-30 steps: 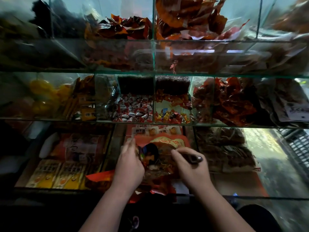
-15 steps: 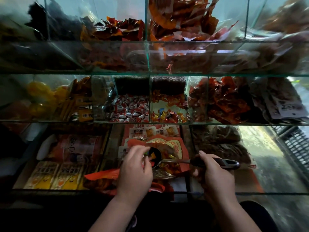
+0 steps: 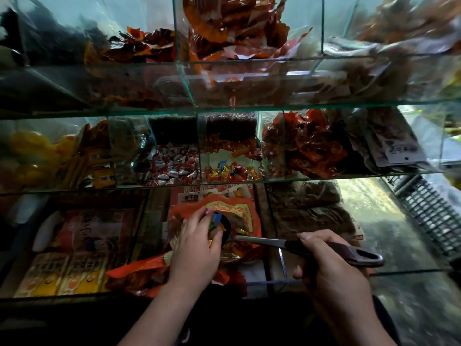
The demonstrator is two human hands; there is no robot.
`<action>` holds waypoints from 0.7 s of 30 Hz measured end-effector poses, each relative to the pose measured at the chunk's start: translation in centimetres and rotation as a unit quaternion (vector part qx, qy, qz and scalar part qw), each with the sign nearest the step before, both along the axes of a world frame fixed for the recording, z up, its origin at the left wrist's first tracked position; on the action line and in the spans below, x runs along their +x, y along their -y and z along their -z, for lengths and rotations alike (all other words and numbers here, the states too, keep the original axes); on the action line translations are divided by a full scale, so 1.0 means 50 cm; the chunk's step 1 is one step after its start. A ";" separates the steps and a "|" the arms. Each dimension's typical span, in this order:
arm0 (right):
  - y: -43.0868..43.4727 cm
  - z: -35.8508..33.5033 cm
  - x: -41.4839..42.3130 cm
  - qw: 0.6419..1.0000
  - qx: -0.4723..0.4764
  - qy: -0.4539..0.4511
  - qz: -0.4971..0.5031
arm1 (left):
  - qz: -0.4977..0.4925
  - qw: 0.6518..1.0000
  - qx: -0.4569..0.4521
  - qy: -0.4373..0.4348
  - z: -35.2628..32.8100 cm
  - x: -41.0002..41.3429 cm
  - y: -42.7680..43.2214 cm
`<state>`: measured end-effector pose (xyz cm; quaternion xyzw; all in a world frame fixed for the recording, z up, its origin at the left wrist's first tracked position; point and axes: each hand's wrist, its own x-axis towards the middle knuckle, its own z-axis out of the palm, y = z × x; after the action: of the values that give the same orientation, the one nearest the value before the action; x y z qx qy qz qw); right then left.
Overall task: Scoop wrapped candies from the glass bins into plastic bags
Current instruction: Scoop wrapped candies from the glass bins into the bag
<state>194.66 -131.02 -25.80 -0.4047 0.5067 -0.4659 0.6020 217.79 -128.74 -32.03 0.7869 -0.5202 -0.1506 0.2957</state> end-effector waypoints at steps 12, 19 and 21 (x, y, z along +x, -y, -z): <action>0.018 -0.082 0.027 0.992 -0.124 0.020 0.033 | 0.047 0.984 -0.170 0.035 -0.071 0.003 0.079; 0.114 -0.094 0.096 0.968 -0.223 -0.083 0.083 | 0.106 0.990 -0.096 0.018 -0.157 0.045 0.251; 0.142 -0.083 0.124 0.934 -0.313 -0.172 0.013 | 0.076 0.994 -0.076 -0.016 -0.156 0.050 0.268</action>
<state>200.85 -138.13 -21.62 -0.6399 0.4364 -0.5321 0.3420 220.30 -142.15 -24.22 0.7178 -0.5837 -0.1454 0.3506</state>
